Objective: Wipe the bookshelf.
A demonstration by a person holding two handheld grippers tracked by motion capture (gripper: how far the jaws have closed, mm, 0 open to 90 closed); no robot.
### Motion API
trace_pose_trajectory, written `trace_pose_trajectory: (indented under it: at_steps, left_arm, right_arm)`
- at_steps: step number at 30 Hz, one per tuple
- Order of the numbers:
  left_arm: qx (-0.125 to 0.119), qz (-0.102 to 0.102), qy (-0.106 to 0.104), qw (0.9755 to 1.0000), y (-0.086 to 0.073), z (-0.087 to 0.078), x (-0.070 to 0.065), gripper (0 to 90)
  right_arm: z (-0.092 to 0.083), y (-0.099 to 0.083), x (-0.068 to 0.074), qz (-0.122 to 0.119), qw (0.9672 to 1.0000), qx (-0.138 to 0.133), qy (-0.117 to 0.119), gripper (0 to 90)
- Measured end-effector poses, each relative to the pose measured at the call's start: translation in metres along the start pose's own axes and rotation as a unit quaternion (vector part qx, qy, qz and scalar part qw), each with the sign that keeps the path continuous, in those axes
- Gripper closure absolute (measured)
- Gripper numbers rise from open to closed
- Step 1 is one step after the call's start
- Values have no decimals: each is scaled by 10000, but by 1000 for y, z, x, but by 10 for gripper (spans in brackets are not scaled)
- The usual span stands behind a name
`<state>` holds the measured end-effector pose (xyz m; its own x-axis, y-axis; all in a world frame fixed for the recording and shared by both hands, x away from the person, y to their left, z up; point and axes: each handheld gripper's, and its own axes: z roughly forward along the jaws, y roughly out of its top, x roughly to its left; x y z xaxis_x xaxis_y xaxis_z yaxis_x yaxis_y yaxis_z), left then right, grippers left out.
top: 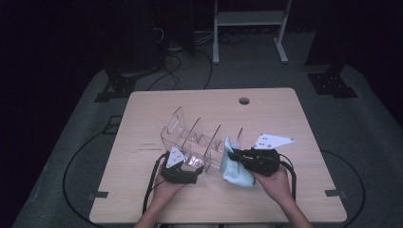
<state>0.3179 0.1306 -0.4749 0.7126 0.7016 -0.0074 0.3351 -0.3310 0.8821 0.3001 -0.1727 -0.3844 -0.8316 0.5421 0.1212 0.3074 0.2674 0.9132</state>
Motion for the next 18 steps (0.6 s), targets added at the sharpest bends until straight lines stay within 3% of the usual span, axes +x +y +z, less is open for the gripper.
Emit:
trace_pose_trajectory:
  at_steps: [18]
  left_arm:
    - [-78, 325, -583, 9977, 6, 8, -32, 65]
  right_arm:
    - [-36, -10, -30, 226, 9976, -59, -657, 823]
